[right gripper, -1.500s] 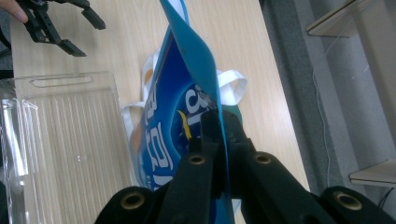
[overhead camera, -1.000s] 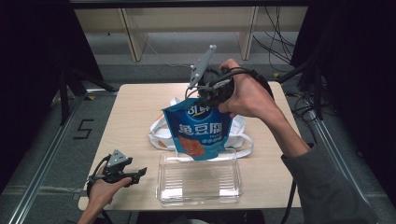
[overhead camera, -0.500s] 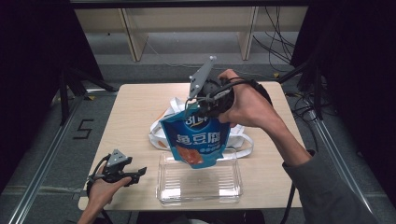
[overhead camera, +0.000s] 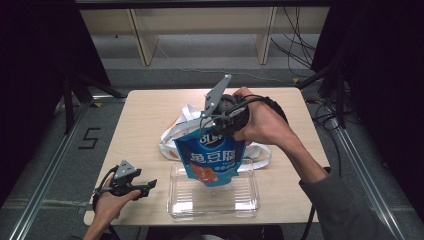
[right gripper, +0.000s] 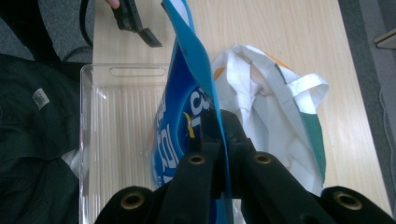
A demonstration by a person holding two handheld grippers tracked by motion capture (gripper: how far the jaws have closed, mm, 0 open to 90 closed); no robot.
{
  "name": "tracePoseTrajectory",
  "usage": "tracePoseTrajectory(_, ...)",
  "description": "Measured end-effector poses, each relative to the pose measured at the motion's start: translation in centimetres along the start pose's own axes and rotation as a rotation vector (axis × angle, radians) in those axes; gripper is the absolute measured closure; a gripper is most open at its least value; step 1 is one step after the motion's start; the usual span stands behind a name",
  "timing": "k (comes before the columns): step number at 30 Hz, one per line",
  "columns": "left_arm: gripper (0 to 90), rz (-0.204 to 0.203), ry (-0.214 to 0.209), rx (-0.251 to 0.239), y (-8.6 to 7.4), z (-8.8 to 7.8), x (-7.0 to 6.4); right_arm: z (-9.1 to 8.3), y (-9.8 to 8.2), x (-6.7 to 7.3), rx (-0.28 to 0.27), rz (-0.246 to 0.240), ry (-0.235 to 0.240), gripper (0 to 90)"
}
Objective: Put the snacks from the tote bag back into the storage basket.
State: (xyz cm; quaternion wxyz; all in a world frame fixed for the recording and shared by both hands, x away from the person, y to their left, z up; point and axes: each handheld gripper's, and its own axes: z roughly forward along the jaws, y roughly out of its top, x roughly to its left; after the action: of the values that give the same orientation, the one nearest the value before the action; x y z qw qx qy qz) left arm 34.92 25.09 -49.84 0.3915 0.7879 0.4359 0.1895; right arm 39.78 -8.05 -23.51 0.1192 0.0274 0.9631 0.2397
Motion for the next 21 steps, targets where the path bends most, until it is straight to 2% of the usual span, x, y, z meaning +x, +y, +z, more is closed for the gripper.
tracePoseTrajectory(1,25.0,-0.002,-0.003,-0.004,0.0,0.0,0.0,0.2,-0.1,-0.2,-0.008,-0.014,0.008,90.0)
tracePoseTrajectory(5,25.0,0.002,-0.006,0.01,-0.1,0.1,0.0,1.4,-0.7,-0.3,-0.01,0.014,0.022,90.0)
tracePoseTrajectory(6,25.0,0.009,-0.006,0.008,0.0,0.0,0.0,1.7,-0.8,-0.4,-0.012,0.006,0.019,90.0)
tracePoseTrajectory(7,25.0,0.023,-0.01,0.022,0.0,-0.1,0.1,2.1,-1.0,-0.5,-0.013,0.011,0.035,90.0)
tracePoseTrajectory(9,25.0,0.023,-0.012,0.028,-0.1,-0.1,0.1,2.8,-1.3,-0.5,-0.003,0.023,0.036,90.0)
tracePoseTrajectory(10,25.0,0.007,-0.008,0.018,-0.1,0.1,-0.1,3.0,-1.4,-0.5,0.004,0.03,0.038,90.0)
tracePoseTrajectory(11,25.0,0.03,-0.004,0.034,0.0,-0.1,0.0,3.2,-1.5,-0.6,0.006,0.044,0.046,90.0)
tracePoseTrajectory(13,25.0,0.023,-0.01,0.028,0.0,0.0,0.0,3.8,-1.8,-0.8,-0.008,0.039,0.06,90.0)
tracePoseTrajectory(14,25.0,0.037,-0.012,0.035,-0.1,0.0,0.1,3.9,-1.9,-0.8,-0.005,0.053,0.063,90.0)
tracePoseTrajectory(15,25.0,0.04,-0.013,0.043,0.0,0.0,0.1,3.8,-2.1,-0.9,-0.014,0.047,0.066,90.0)
tracePoseTrajectory(17,25.0,0.017,-0.011,0.01,0.0,0.2,-0.1,3.8,-2.3,-0.9,-0.027,0.052,0.072,90.0)
tracePoseTrajectory(18,25.0,0.015,-0.014,0.009,0.0,0.2,-0.1,3.9,-2.4,-1.0,-0.032,0.038,0.071,90.0)
tracePoseTrajectory(19,25.0,0.014,-0.01,0.01,-0.1,0.2,-0.2,3.8,-2.5,-0.9,-0.03,0.055,0.073,90.0)
tracePoseTrajectory(20,25.0,0.038,-0.011,0.039,-0.1,-0.1,0.1,3.8,-2.6,-1.0,-0.036,0.04,0.07,90.0)
tracePoseTrajectory(21,25.0,0.037,-0.008,0.039,-0.1,-0.1,0.1,3.8,-2.8,-0.9,-0.035,0.055,0.073,90.0)
